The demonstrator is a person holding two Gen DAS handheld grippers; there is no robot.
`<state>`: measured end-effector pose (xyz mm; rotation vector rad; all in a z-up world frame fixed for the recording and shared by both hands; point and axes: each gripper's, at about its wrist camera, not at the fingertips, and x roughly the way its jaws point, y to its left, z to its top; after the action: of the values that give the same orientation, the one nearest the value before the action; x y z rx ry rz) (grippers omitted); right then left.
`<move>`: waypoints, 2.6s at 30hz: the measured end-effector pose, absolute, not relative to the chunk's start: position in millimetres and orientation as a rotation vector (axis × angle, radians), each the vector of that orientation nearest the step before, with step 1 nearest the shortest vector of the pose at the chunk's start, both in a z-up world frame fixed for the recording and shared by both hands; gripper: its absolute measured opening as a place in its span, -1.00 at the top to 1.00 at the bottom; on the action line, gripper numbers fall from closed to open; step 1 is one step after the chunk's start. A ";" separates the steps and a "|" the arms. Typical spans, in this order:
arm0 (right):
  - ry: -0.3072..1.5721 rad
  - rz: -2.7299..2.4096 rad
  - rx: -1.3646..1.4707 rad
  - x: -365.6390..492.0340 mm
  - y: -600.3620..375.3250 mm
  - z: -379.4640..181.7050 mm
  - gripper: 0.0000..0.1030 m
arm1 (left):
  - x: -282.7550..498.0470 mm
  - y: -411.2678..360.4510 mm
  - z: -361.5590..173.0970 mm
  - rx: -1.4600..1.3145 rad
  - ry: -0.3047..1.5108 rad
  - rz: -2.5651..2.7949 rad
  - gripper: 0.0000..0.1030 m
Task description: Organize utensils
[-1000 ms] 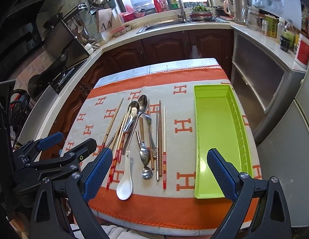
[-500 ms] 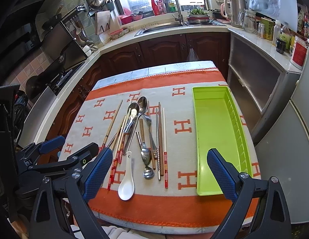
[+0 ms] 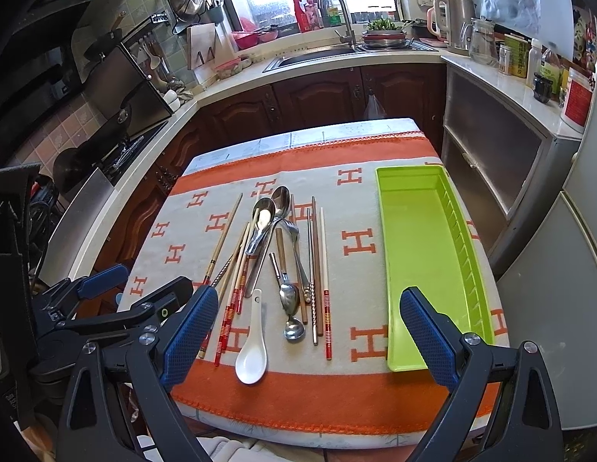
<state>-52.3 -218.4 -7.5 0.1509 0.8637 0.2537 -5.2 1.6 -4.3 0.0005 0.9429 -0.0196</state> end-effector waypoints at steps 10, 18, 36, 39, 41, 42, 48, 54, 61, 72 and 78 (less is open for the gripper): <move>0.852 0.262 0.150 -52.2 -216.7 -8.9 -0.88 | -7.1 7.4 -3.1 -0.021 0.942 -0.045 -0.72; 0.861 0.258 0.165 -41.8 -217.9 -11.8 -0.71 | 7.3 23.7 -2.2 -0.059 0.913 -0.055 -0.71; 0.944 0.290 0.124 57.5 -209.2 -32.4 -0.23 | 70.7 82.4 -25.1 -0.042 0.966 -0.011 -0.27; 0.967 0.293 0.105 78.0 -196.7 -44.3 -0.22 | 90.2 95.4 -44.7 -0.066 1.018 0.002 -0.18; 0.986 0.297 0.091 93.2 -188.0 -55.4 -0.21 | 102.7 104.5 -58.5 -0.073 1.024 0.030 -0.18; 0.995 0.298 0.090 98.6 -184.1 -61.0 -0.20 | 106.7 109.3 -65.0 -0.083 1.021 0.037 -0.18; 1.055 0.334 0.054 135.6 -150.5 -105.8 0.00 | 141.1 132.6 -109.1 -0.099 1.078 0.081 -0.13; 1.107 0.358 0.022 168.0 -113.7 -149.7 0.16 | 164.4 132.7 -139.6 -0.108 1.125 0.022 0.11; 1.139 0.322 -0.024 191.4 -89.8 -186.4 0.43 | 184.1 121.4 -164.3 -0.069 1.175 0.024 0.11; 1.157 0.314 0.116 201.6 -115.1 -204.2 0.91 | 196.3 103.0 -177.8 0.042 1.174 0.049 0.11; 1.173 0.339 0.251 201.1 -132.6 -203.9 0.93 | 194.2 108.8 -175.9 -0.019 1.182 0.008 0.72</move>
<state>201.1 -132.6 -203.9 0.2510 1.1731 0.3388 194.2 108.8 -175.9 -0.0190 1.1823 0.0078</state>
